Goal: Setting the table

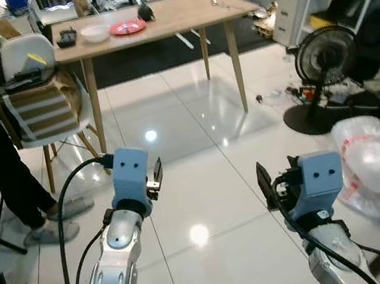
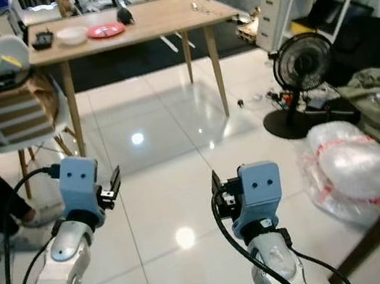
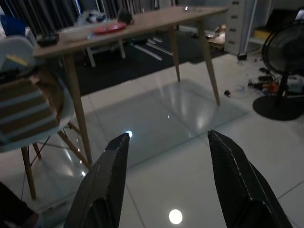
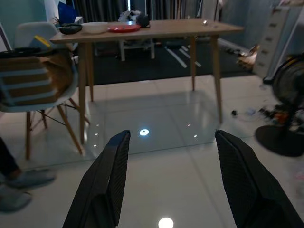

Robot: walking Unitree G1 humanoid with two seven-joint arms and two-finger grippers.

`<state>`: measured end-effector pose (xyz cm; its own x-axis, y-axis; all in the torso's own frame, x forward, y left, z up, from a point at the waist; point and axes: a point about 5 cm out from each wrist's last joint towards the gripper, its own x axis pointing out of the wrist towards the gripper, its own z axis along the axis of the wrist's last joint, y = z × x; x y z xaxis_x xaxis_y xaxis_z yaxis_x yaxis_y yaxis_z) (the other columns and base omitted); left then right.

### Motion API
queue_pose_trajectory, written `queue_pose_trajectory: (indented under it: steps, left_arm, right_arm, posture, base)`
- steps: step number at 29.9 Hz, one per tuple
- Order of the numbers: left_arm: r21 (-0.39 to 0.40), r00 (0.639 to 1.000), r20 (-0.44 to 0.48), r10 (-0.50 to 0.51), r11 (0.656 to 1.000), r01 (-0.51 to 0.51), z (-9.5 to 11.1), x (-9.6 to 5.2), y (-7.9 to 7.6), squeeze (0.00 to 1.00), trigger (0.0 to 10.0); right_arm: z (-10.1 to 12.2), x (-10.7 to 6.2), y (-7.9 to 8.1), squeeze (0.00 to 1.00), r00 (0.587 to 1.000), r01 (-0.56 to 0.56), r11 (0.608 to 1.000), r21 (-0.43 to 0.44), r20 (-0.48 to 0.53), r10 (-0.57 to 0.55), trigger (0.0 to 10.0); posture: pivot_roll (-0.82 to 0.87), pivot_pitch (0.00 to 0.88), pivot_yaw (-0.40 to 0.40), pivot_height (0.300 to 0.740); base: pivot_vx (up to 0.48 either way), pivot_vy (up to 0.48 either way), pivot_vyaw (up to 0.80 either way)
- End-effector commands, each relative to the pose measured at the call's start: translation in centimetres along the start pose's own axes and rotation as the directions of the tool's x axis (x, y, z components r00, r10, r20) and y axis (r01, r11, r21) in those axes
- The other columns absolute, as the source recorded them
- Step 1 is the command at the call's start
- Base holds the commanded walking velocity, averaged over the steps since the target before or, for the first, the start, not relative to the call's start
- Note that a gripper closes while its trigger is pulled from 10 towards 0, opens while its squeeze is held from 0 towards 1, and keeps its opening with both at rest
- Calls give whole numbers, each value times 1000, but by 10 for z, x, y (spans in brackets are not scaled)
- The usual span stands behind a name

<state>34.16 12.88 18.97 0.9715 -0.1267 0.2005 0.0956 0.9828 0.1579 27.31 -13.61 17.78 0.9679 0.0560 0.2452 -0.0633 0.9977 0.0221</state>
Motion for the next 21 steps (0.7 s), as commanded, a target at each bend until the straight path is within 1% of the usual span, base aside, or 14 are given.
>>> queue_pose_trajectory:
  steps: [1, 8, 11, 12, 15, 18, 21]
  left_arm:
    - [1, 1000, -22, 12, 1000, -12, -6, -2, 1, 0, 10000]
    - [-4, 1000, -28, 13, 1000, -13, -6, -1, 0, 0, 10000]
    - [-14, 1000, -29, 11, 1000, -12, -5, 0, -1, 0, 10000]
    - [-18, 1000, -30, 7, 1000, -8, -5, 0, -2, 0, 10000]
    - [-20, 1000, -30, 5, 1000, -5, -5, 0, -3, 0, 10000]
    - [-17, 999, -38, -33, 999, 32, -7, -4, -4, 0, 10000]
    - [-9, 998, -59, -15, 1000, 14, -13, -8, 5, 0, 10000]
  right_arm:
    - [-1, -1, 3, 0, 1000, -18, 1000, 16, -1, 18, 10000]
    - [1, 0, 3, 0, 1000, -24, 999, 28, 9, 24, 10000]
    - [1, 1, 3, 0, 1000, -27, 999, 18, 16, 27, 10000]
    - [2, 2, 2, 0, 999, -29, 1000, -2, 21, 29, 10000]
    - [2, 3, 1, 0, 999, -30, 999, -16, 25, 31, 10000]
    - [4, 6, -10, 0, 999, -44, 996, -83, 26, 47, 10000]
    - [-1, 9, -21, 0, 994, -107, 985, -136, -18, 106, 10000]
  posture:
    - [-30, 74, 61, 740]
    - [-29, 70, 62, 740]
    - [-26, 71, 64, 740]
    - [-23, 72, 64, 740]
    - [-22, 74, 65, 740]
    - [-18, 79, 70, 740]
    - [-10, 82, 66, 740]
  base:
    - [480, 0, 0]
    - [480, 0, 0]
    - [480, 0, 0]
    - [480, 0, 0]
    - [480, 0, 0]
    - [480, 0, 0]
    - [480, 0, 0]
